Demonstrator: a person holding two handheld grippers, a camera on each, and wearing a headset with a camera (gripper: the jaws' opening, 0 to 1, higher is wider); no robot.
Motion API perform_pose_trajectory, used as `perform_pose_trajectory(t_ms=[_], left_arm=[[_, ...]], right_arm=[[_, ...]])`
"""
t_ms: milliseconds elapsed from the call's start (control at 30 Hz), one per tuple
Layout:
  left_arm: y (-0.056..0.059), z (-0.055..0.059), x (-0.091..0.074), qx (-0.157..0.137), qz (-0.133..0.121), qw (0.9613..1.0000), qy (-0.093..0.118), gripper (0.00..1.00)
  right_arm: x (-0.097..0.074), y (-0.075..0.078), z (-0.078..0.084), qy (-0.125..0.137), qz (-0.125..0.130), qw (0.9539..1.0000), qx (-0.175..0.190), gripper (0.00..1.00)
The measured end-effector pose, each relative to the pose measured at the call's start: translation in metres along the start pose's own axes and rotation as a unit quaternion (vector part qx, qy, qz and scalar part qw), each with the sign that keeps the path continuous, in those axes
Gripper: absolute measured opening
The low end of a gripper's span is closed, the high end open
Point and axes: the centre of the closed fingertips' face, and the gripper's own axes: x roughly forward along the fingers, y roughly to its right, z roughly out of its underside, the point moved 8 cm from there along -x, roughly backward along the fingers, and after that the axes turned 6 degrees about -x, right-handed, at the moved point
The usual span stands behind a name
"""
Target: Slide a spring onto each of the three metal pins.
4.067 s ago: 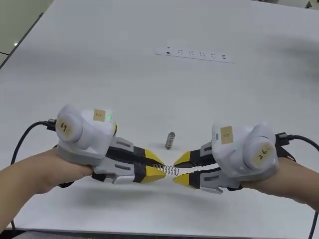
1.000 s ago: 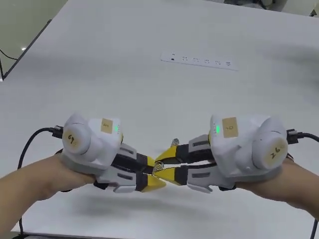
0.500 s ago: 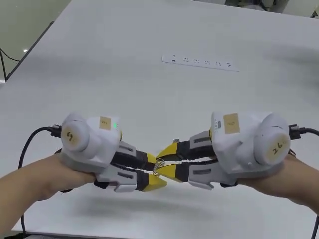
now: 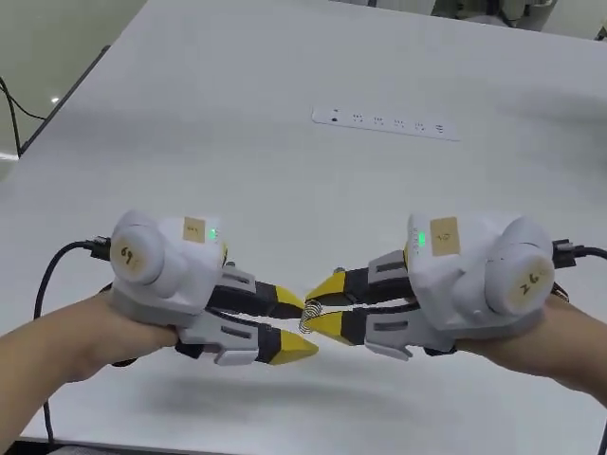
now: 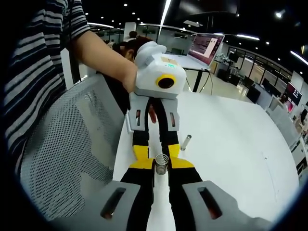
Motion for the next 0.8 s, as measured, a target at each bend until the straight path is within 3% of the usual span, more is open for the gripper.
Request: perform_pose_trajectory(t_ms=[800], left_arm=[[-0.006, 0.01, -0.043, -0.04, -0.045, 0.9981, 0.011, 0.29]], right_arm=[[-0.001, 0.002, 0.01, -0.012, 0.014, 0.9998, 0.005, 0.07]])
